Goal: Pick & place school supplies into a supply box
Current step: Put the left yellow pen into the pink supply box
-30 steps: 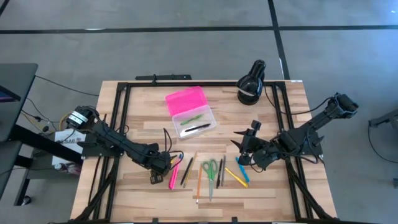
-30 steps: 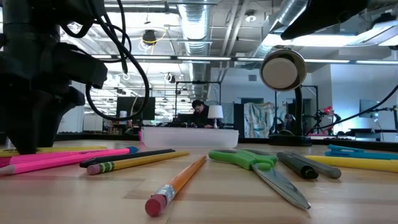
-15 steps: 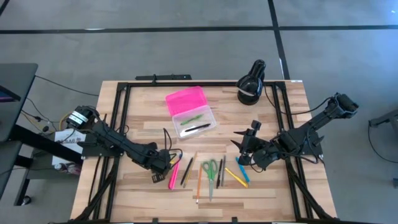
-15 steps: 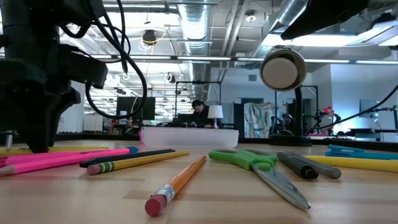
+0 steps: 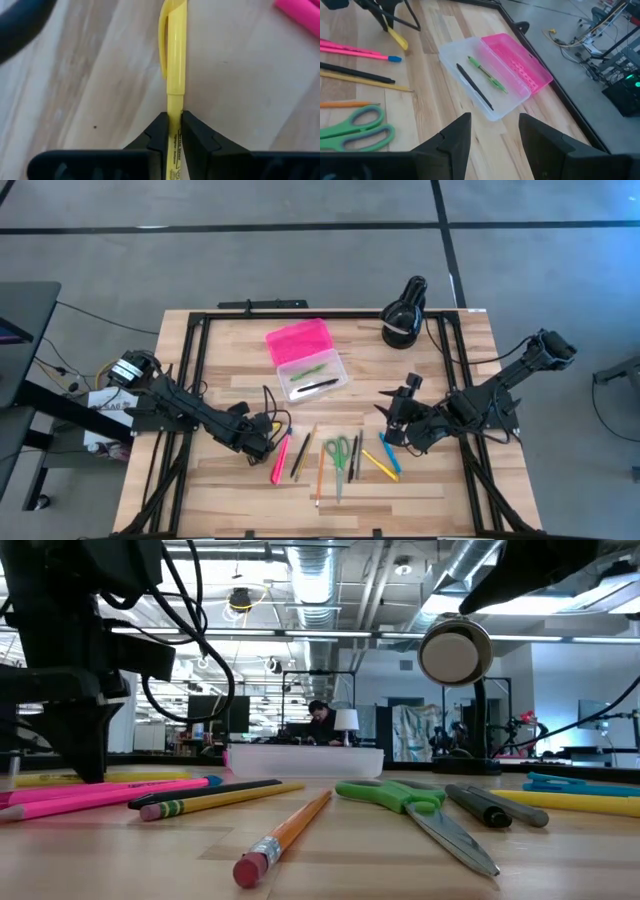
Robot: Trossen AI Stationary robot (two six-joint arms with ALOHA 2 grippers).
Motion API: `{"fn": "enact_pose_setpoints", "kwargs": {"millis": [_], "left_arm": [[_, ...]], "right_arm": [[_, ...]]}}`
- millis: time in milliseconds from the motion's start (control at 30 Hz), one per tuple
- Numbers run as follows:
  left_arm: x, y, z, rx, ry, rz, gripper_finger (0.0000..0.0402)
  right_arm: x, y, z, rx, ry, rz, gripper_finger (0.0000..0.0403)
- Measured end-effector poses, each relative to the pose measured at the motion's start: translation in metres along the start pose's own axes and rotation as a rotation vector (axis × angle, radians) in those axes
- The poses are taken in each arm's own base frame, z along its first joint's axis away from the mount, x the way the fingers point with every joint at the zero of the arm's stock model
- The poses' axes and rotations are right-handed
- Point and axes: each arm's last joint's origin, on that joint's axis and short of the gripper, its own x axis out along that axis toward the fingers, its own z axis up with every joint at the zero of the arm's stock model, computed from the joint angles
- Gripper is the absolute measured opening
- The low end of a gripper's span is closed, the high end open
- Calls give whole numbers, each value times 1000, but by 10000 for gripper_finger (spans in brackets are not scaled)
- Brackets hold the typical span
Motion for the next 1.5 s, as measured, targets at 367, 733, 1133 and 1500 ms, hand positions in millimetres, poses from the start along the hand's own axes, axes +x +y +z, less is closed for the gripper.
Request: {"fn": "enact_pose_setpoints", "kwargs": {"millis": [367, 733, 1133, 1500], "left_arm": [[1, 5, -1, 11, -29, 77, 26], [1, 7, -3, 10, -21, 108, 26], [0, 8, -3, 15, -29, 127, 25], [-34, 8, 14, 55, -66, 260, 25]], "right_arm": [[0, 0, 0, -1, 0, 0, 162], [0, 0, 0, -3, 2, -1, 162], [0, 0, 0, -11, 3, -3, 162], [1, -1, 0, -14, 4, -8, 162]]}}
